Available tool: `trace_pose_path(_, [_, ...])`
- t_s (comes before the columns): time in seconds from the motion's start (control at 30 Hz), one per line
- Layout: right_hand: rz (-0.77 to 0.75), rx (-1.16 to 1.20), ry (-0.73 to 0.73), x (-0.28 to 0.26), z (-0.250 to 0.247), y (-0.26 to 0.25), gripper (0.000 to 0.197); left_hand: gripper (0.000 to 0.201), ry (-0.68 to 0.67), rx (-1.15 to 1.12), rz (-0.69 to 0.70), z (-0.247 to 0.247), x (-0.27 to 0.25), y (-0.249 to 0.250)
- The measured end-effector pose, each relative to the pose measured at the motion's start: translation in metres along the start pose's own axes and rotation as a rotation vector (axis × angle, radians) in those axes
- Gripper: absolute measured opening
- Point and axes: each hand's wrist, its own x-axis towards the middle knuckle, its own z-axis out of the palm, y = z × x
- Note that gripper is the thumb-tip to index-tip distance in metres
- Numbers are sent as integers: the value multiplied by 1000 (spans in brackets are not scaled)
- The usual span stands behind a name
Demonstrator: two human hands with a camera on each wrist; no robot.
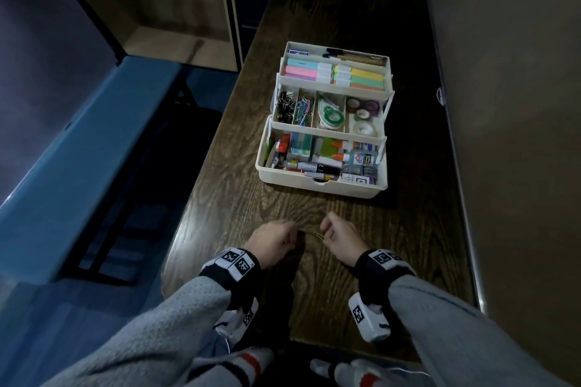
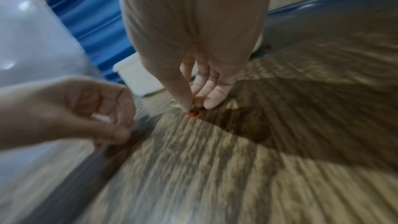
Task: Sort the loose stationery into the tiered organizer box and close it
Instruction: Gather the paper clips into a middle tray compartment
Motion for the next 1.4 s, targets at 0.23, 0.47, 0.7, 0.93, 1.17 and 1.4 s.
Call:
trace_pose_path(0.23, [190, 215, 93, -7, -20, 35, 25, 35, -23, -31, 94, -1, 14, 26])
trace_pose_path(0.47, [338, 323, 148, -21, -29, 71, 18, 31, -140, 111, 210, 7, 37, 49])
trace_pose_path(0.7, [335, 344, 166, -26, -31, 76, 16, 19, -190, 153, 110, 7, 45, 51])
trace_pose_path(0.93, [82, 209, 180, -20, -18, 25, 6, 18, -127, 267, 217, 0, 32, 44])
trace_pose_path(1.17, [-26, 261, 32, -8, -17, -10, 5, 15, -125, 132, 94, -20, 14, 15])
trace_pose_path(1.4, [47, 311, 19, 5, -31, -16, 16, 12, 461, -224, 31, -121, 70, 27])
